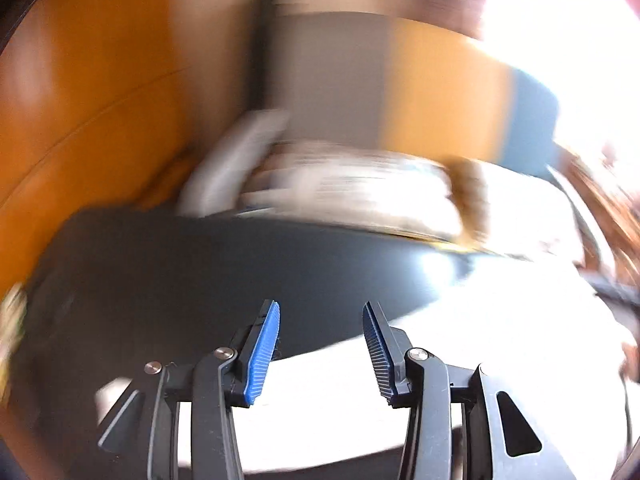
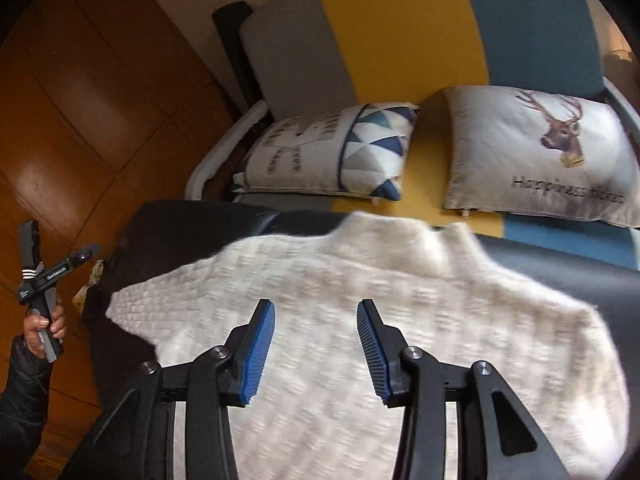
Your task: Fold clothes
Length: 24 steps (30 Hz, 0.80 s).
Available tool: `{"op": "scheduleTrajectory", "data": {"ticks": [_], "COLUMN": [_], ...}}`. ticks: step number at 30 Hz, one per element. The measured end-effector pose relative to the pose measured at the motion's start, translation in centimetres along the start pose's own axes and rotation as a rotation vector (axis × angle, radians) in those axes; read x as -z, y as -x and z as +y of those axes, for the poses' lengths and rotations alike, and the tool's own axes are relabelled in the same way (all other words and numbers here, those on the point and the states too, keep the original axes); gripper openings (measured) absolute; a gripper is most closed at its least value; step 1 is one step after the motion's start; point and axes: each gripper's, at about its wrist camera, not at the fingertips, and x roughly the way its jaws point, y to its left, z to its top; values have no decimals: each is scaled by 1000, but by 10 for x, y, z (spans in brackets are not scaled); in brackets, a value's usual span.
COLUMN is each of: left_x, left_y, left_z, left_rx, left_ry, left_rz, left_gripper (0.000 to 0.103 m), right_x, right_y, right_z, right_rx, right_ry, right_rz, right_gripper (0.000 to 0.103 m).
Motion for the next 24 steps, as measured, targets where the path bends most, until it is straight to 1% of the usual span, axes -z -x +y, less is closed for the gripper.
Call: {"op": "scheduleTrajectory", "data": {"ticks": [1, 3, 5, 7, 9, 12, 15, 17, 18, 19, 20, 21, 22, 24], "left_x": [-8, -19, -29, -35, -43, -49, -47, -42, -39, -36, -33, -30, -27, -21], "left_y": [-13, -41, -70, -99, -129, -165, -190, -195, -197, -199, -201, -200, -196, -187], "left_z": [-32, -87, -139, -177, -198, -214, -215, -212, -211, -211, -210, -212, -217, -227], "left_rx": [61, 129, 186, 207, 212, 209, 208, 205, 205, 205, 205, 203, 184, 114], "left_ry": [-59, -166, -272, -342, -379, -398, -417, -413, -410, -406, -402, -401, -407, -425], "left_rz": [7, 28, 51, 76, 110, 160, 193, 193, 190, 188, 185, 180, 158, 90], "left_gripper": [44, 45, 44, 45, 45, 45, 44, 45, 45, 44, 39, 23, 14, 8], "right_x": [-3, -9, -16, -21, -24, -25, -21, -16, -13, -8, -3, 1, 5, 12], "right_y": [9, 23, 10, -5, -21, -40, -48, -49, -50, -51, -52, -52, -52, -54], "right_z": [-14, -42, -57, -67, -73, -75, -72, -66, -62, -54, -47, -39, -31, -19], "right_rx": [-10, -26, -11, -14, -5, 9, 17, 56, 80, 122, 159, 180, 209, 337], "right_ry": [-8, -21, 3, 33, 66, 116, 161, 204, 229, 266, 300, 324, 355, 449], "right_rz": [-3, -5, 36, 83, 126, 178, 186, 173, 166, 157, 149, 146, 143, 119], "right_gripper": [44, 44, 44, 44, 44, 44, 45, 45, 42, 39, 34, 21, 16, 13]}}
